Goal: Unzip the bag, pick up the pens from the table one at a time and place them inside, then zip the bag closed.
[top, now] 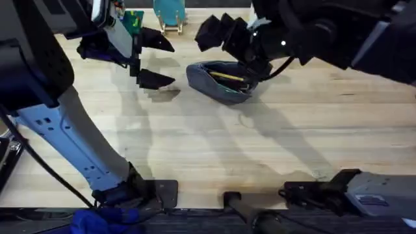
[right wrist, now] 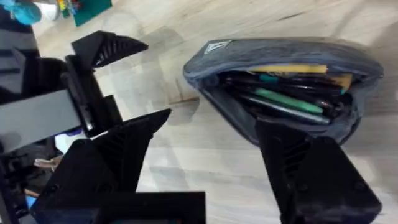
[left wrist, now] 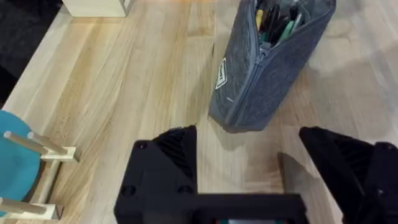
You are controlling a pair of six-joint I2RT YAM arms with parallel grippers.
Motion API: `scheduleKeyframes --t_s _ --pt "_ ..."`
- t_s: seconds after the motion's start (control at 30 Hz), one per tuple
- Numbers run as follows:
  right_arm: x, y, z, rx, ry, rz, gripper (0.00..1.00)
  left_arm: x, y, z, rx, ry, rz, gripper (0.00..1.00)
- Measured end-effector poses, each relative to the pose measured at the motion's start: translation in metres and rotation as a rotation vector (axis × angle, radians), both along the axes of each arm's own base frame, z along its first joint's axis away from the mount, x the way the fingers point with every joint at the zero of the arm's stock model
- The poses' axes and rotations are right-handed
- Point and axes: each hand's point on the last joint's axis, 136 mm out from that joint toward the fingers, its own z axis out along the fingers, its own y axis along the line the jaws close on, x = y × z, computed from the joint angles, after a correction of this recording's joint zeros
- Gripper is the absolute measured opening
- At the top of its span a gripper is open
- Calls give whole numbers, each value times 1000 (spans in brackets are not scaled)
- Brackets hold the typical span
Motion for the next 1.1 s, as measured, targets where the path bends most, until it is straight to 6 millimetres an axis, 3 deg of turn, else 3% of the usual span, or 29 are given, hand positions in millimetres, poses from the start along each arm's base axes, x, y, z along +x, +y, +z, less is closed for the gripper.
scheduleKeyframes --t_s 0.2,0.43,0.63,0.9,1.1 --pt "2 -5 -18 33 26 0 992 0 0 0 0 1 0 993" --pt "10 14 -24 156 -39 48 992 0 0 0 0 1 0 993" --pt "6 14 -44 193 -36 42 993 0 0 0 0 1 0 993" --pt "15 20 -44 233 -81 40 992 0 0 0 -1 1 0 994" --pt "24 30 -65 238 -67 51 993 0 0 0 0 1 0 994"
